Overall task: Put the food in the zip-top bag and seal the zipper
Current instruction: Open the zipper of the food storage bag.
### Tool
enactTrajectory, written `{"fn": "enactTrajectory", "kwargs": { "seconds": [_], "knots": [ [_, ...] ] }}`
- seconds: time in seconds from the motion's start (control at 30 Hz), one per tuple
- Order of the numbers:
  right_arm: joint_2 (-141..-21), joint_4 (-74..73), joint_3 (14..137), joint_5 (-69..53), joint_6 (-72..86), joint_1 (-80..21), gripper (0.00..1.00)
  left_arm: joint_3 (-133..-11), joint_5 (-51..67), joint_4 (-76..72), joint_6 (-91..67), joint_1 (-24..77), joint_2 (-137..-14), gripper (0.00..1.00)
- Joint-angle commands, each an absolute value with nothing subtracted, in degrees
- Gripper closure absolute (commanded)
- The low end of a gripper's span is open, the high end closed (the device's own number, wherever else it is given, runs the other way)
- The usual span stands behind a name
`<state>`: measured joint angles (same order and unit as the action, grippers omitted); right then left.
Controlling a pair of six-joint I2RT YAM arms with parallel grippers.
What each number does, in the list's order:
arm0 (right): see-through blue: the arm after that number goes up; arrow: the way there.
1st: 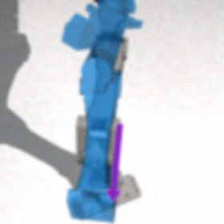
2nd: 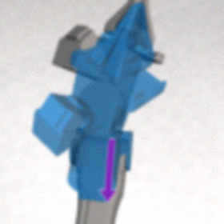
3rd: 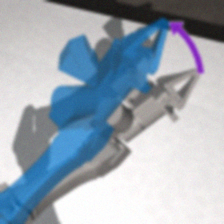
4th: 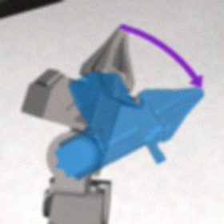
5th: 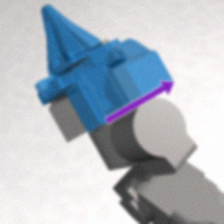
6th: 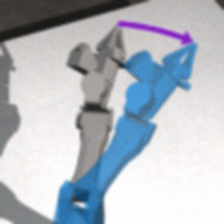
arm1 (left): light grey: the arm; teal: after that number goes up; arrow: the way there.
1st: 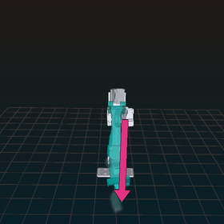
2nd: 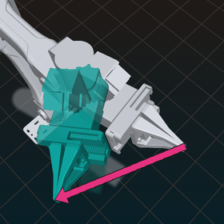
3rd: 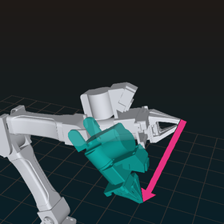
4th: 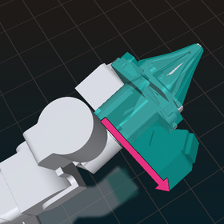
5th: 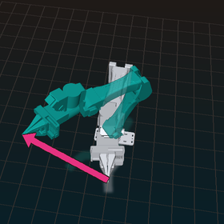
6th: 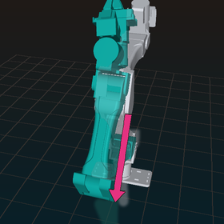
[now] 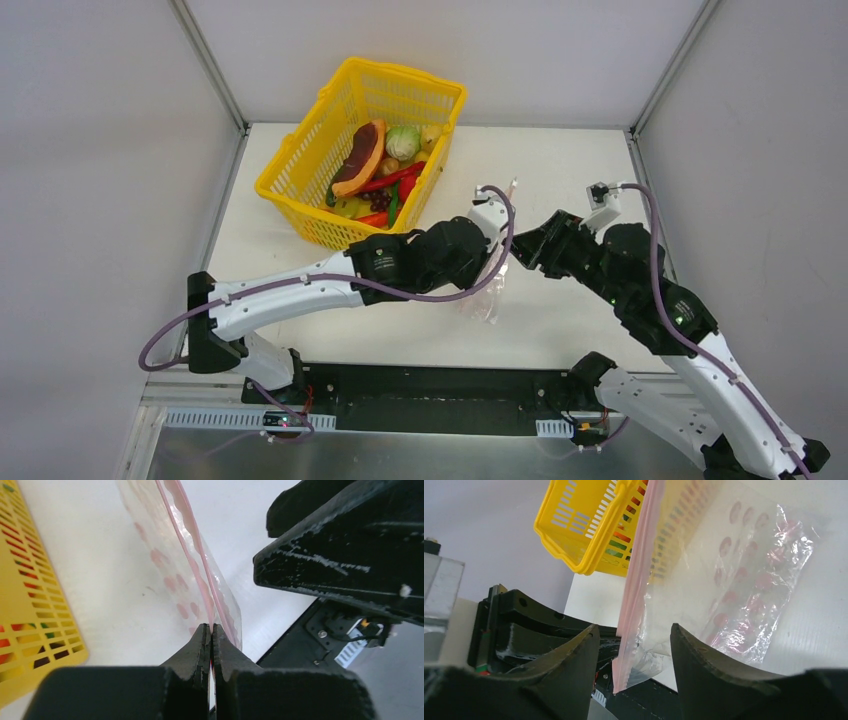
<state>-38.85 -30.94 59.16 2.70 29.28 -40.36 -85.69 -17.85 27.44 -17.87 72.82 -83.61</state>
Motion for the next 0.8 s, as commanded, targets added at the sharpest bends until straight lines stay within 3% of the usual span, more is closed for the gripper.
{"fn": "enactTrajectory", "kwargs": {
  "seconds": [0.0, 0.77],
  "knots": [
    [-40.25, -33.48, 61.97, 1.68, 30.97, -40.17, 0.44, -90.48, -25.37, 32.61, -15.16, 74.23, -84.45, 1.00],
    [-41.43, -23.38, 55.64, -2.53, 38.96, -40.17, 0.51, -93.46, -31.25, 36.07, -12.96, 76.95, -87.63, 1.00]
  ]
}}
